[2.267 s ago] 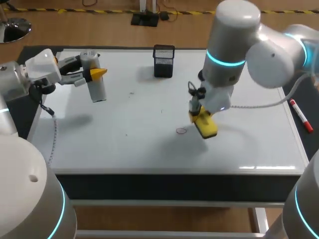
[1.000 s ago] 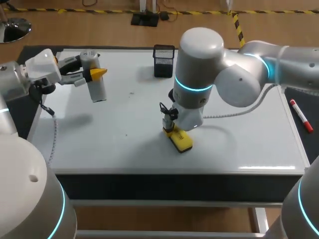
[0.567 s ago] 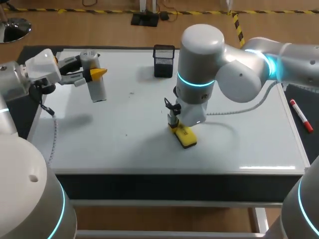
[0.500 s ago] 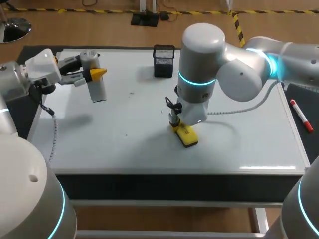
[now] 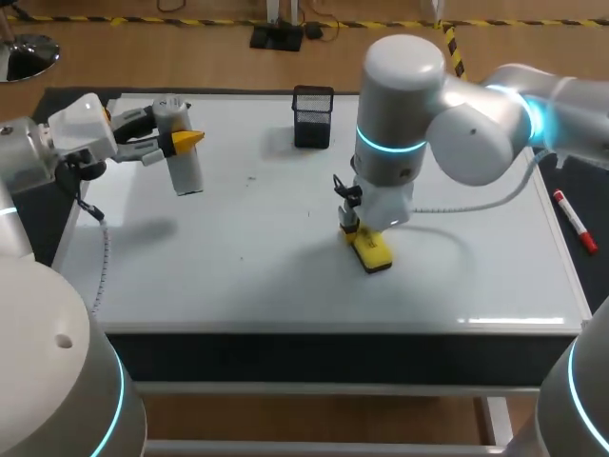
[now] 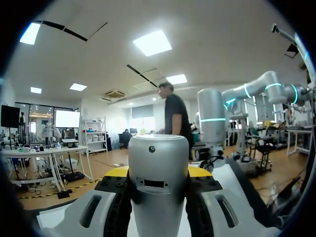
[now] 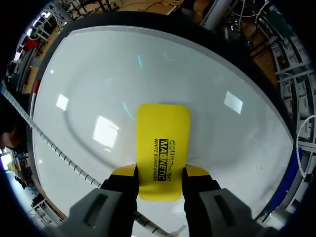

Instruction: Pick up the inspection probe, press it on each red-marked spot on the whiteboard one by one, put down the probe, pick up the eraser, and wipe off all the red marks.

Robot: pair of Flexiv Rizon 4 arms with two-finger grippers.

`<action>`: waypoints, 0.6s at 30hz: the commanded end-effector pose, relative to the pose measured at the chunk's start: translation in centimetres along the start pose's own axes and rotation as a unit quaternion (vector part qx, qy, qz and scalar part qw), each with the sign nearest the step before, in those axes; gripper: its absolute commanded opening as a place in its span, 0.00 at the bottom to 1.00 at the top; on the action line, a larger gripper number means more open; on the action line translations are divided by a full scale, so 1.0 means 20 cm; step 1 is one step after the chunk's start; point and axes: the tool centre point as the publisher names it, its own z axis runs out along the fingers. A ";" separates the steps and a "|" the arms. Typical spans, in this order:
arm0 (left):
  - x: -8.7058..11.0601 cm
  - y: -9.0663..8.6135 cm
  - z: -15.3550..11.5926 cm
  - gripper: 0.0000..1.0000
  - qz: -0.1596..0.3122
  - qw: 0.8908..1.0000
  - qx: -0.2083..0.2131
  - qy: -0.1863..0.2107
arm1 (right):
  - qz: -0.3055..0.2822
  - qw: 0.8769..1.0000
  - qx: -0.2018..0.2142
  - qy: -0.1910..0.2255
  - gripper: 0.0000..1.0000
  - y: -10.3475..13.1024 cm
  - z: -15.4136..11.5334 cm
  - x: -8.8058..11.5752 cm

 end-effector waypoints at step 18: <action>0.00 0.00 0.00 0.00 0.000 1.000 0.001 0.000 | 0.038 0.999 -0.016 -0.010 0.00 -0.18 -0.17 0.22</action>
